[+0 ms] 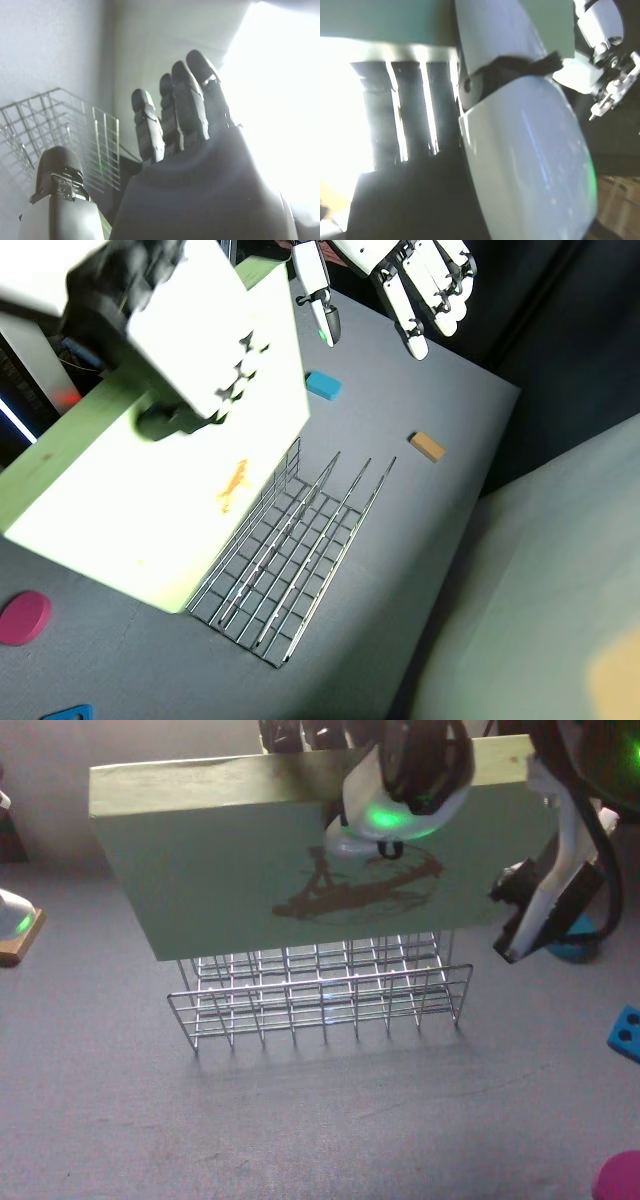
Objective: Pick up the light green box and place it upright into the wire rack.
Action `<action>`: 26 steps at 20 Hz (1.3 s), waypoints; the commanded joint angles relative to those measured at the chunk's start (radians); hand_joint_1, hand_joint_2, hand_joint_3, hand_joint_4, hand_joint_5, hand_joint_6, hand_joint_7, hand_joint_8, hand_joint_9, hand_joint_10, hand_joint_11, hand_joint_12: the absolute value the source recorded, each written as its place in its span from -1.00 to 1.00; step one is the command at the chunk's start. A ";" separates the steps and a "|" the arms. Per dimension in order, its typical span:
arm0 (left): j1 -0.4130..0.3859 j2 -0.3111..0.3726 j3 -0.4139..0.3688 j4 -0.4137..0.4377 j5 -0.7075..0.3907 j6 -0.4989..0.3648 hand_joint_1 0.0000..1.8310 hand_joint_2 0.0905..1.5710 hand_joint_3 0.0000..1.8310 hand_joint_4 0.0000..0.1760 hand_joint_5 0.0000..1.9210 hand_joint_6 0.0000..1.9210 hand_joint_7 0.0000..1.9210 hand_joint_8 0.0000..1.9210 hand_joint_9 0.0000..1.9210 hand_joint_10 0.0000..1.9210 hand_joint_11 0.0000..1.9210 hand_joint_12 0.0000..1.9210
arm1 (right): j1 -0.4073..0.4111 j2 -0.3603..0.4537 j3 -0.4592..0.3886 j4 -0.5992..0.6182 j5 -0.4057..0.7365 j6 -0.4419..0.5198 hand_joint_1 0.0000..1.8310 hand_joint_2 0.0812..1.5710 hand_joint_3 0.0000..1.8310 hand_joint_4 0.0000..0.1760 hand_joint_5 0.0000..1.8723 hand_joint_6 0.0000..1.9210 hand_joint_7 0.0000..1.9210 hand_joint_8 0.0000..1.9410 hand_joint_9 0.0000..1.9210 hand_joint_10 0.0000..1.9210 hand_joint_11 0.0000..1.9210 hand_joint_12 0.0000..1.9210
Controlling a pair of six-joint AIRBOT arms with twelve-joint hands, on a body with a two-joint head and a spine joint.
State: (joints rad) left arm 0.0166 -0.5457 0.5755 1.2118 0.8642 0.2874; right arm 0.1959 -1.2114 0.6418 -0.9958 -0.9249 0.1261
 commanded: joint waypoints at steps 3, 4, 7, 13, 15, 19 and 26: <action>-0.012 0.004 -0.001 0.084 -0.014 0.007 -0.67 0.38 -1.00 0.22 -0.61 -1.00 -0.74 -1.00 -0.73 -1.00 -1.00 -0.21 | -0.007 -0.026 0.034 -0.095 0.050 0.018 0.50 0.41 -1.00 -1.00 -0.07 0.01 0.03 0.01 -0.06 0.38 -0.13 0.42; -0.012 0.004 0.000 0.082 -0.014 0.007 -0.67 0.38 -1.00 0.22 -0.61 -1.00 -0.74 -1.00 -0.73 -1.00 -1.00 -0.21 | -0.015 -0.037 0.050 -0.095 0.051 0.027 0.50 0.41 -1.00 -1.00 -0.09 0.03 0.02 0.03 -0.08 0.40 -0.16 0.42; -0.012 0.003 0.008 0.082 -0.020 0.007 -0.67 0.38 -1.00 0.22 -0.61 -1.00 -0.74 -1.00 -0.73 -1.00 -1.00 -0.20 | -0.044 -0.064 0.081 -0.095 0.059 0.039 0.50 0.42 -1.00 -1.00 -0.10 0.03 0.02 0.04 -0.08 0.40 -0.15 0.43; -0.012 0.003 0.008 0.079 -0.025 0.007 -0.67 0.38 -1.00 0.21 -0.60 -1.00 -0.74 -1.00 -0.73 -1.00 -1.00 -0.19 | -0.083 -0.103 0.128 -0.097 0.068 0.053 0.50 0.41 -1.00 -1.00 -0.09 0.01 0.03 0.02 -0.06 0.38 -0.12 0.42; -0.012 0.003 0.008 0.077 -0.025 0.007 -0.67 0.38 -1.00 0.21 -0.60 -1.00 -0.74 -1.00 -0.73 -1.00 -1.00 -0.19 | -0.096 -0.119 0.148 -0.105 0.068 0.067 0.50 0.40 -1.00 -1.00 -0.08 0.00 0.03 0.01 -0.05 0.38 -0.11 0.42; -0.015 0.003 0.009 0.068 -0.039 0.007 -0.67 0.39 -1.00 0.22 -0.61 -1.00 -0.75 -1.00 -0.73 -1.00 -1.00 -0.21 | -0.125 -0.142 0.177 -0.138 0.076 0.101 0.50 0.40 -1.00 -1.00 -0.07 0.00 0.03 0.01 -0.05 0.38 -0.12 0.42; -0.015 0.003 0.013 0.047 -0.039 0.010 -0.67 0.39 -1.00 0.21 -0.61 -1.00 -0.75 -1.00 -0.73 -1.00 -1.00 -0.20 | -0.181 -0.177 0.219 -0.185 0.080 0.127 0.50 0.40 -1.00 -1.00 -0.07 0.00 0.05 -0.01 -0.06 0.38 -0.13 0.42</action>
State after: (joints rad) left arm 0.0154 -0.5457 0.5861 1.1812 0.8444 0.2913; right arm 0.0021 -1.3880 0.8608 -1.0920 -0.8810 0.2485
